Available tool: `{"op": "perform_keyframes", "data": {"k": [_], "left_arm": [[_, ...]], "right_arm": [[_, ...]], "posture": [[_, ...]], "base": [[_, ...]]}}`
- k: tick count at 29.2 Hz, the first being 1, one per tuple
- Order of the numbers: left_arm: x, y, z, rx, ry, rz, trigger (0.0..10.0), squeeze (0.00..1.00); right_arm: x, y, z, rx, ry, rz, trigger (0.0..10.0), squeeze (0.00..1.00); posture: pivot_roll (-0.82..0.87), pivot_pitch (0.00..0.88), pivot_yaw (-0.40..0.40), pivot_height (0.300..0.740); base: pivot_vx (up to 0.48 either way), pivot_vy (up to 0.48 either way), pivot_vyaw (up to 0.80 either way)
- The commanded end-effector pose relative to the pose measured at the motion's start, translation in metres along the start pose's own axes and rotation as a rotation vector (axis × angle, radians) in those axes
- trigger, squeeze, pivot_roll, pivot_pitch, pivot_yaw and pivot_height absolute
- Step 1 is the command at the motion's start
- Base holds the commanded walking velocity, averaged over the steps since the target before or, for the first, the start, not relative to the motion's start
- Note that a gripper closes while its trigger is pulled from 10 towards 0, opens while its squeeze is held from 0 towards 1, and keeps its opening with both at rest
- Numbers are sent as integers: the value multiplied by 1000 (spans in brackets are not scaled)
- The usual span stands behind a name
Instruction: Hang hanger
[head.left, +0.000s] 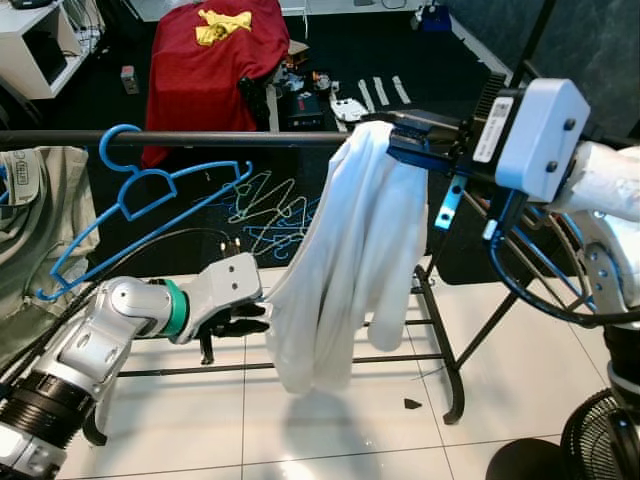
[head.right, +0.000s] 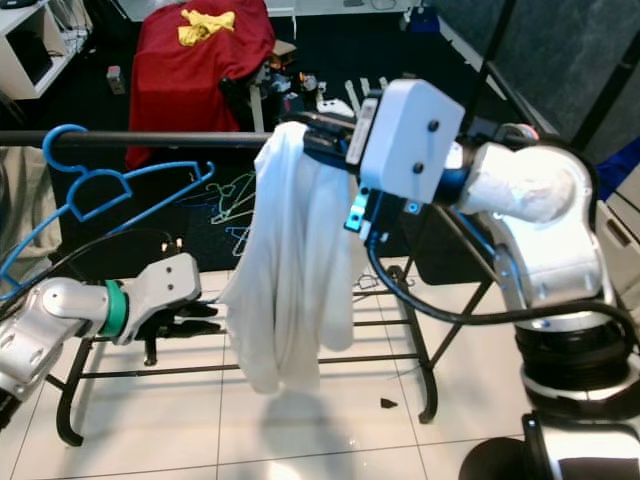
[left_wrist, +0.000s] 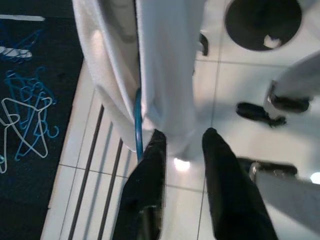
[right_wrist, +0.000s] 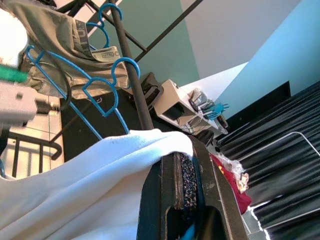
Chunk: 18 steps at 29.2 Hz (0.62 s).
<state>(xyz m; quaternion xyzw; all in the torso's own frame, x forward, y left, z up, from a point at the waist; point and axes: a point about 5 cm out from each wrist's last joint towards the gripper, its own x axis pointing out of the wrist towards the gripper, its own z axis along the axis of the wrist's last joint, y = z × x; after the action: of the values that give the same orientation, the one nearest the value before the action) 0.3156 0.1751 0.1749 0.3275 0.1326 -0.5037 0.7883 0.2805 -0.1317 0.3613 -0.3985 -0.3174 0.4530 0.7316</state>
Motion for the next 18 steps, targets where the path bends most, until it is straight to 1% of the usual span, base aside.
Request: {"op": "perform_keyframes", "data": {"k": [1,2,3,4,5,7,8,9,10,11,12,13,14,16,17,18], "left_arm": [[-10,0,2,14,-6,-26,10000,1000],[-19,3,3,20,-1,-28,10000,1000],[-26,4,3,25,2,-30,10000,1000],[-26,4,3,25,2,-30,10000,1000],[-30,5,3,24,2,-32,10000,1000],[-30,5,3,24,2,-32,10000,1000],[-39,7,5,21,-11,-30,10000,1000],[-39,7,5,21,-11,-30,10000,1000],[-45,8,7,22,-15,-16,10000,1000],[-48,9,6,26,-8,-3,10000,1000],[-48,9,6,26,-8,-3,10000,1000],[-46,8,4,16,0,9,10000,0],[-46,8,4,16,0,9,10000,0],[-30,-2,-3,-30,18,-12,10000,0],[-30,-2,-3,-30,18,-12,10000,0],[-23,-6,-5,-45,21,-21,10000,0]], "right_arm": [[1,1,6,-10,-31,10,0,0],[2,2,6,-5,-35,12,0,0],[3,3,6,0,-39,13,0,0],[3,3,6,0,-39,13,0,0],[3,4,6,3,-43,14,0,0],[3,4,6,3,-43,14,0,0],[4,5,5,9,-44,17,0,0],[4,5,5,9,-44,17,0,0],[5,7,4,16,-44,20,0,0],[5,8,3,21,-45,22,0,0],[5,8,3,21,-45,22,0,0],[6,8,3,25,-49,22,0,0],[6,8,3,25,-49,22,0,0],[8,7,5,23,-63,18,0,0],[8,7,5,23,-63,18,0,0],[9,6,6,21,-68,18,0,0]], "posture": [[-64,81,122,740],[-53,84,122,740],[-51,85,121,740],[-51,85,121,740],[-49,88,120,740],[-49,88,120,740],[-50,90,120,740],[-50,90,120,740],[-42,91,117,740],[-36,90,115,740],[-36,90,115,740],[-38,92,116,740],[-38,92,116,740],[-44,91,114,740],[-44,91,114,740],[-45,90,114,740]], "base": [[0,0,0],[0,0,0],[0,0,0],[0,0,0],[0,0,0],[0,0,0],[0,0,0],[0,0,0],[0,0,0],[0,0,0],[0,0,0],[0,0,0],[0,0,0],[0,0,0],[0,0,0],[0,0,0]]}}
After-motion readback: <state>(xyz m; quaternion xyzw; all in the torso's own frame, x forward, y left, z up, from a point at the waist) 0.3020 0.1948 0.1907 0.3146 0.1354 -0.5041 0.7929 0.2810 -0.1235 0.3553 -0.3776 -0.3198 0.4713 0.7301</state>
